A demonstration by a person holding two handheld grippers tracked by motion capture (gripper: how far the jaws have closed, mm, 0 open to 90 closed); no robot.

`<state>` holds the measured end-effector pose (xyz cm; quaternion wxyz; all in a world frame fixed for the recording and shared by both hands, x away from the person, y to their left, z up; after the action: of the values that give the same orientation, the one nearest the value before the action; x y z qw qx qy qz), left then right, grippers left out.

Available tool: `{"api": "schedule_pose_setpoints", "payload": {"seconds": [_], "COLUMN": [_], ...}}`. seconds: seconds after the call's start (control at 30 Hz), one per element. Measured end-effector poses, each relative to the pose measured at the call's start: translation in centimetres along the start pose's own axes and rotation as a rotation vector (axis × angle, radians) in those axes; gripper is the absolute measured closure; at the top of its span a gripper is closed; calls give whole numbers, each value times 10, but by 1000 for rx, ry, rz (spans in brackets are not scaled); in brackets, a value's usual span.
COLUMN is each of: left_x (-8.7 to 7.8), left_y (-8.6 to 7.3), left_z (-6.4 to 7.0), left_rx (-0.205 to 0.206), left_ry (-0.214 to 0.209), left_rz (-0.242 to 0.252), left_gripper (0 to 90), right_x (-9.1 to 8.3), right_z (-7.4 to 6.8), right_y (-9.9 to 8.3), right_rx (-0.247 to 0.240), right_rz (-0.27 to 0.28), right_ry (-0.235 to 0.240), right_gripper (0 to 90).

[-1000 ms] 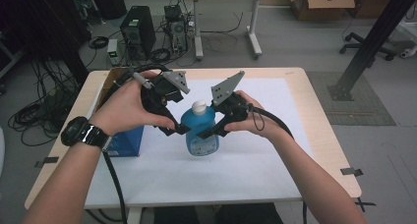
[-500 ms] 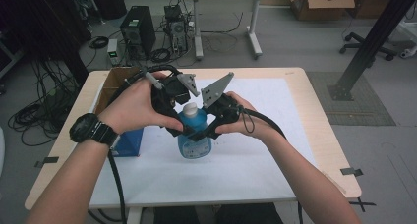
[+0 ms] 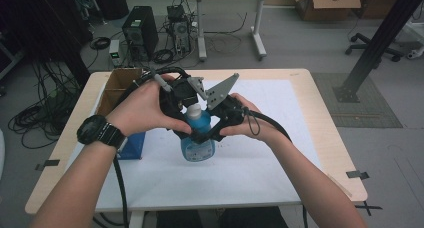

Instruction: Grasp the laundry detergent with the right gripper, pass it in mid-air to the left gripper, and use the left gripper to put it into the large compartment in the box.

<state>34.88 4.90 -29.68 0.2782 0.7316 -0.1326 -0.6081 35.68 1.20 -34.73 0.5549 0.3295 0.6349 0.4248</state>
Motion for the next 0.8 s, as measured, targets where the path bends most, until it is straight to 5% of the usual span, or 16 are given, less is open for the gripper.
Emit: {"api": "schedule_pose_setpoints", "payload": {"seconds": [0.8], "left_x": [4], "left_y": [3], "left_z": [2], "left_rx": [14], "left_ry": [-1], "left_rz": [30], "left_gripper": [264], "right_x": [-3], "right_z": [-1], "right_y": [0], "right_rx": [3], "right_rz": [6], "right_ry": [-5], "right_gripper": [431]}}
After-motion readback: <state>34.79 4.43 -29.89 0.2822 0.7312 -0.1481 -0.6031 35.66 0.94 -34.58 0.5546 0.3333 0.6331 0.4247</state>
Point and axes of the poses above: each handheld gripper's, and its own axes: x roughly forward along the jaws, y roughly out of its top, z roughly to its right, the point moved 10 cm from there along x, roughly forward along the jaws, and after that the axes turned 11 degrees about z, right-handed, at the moved point
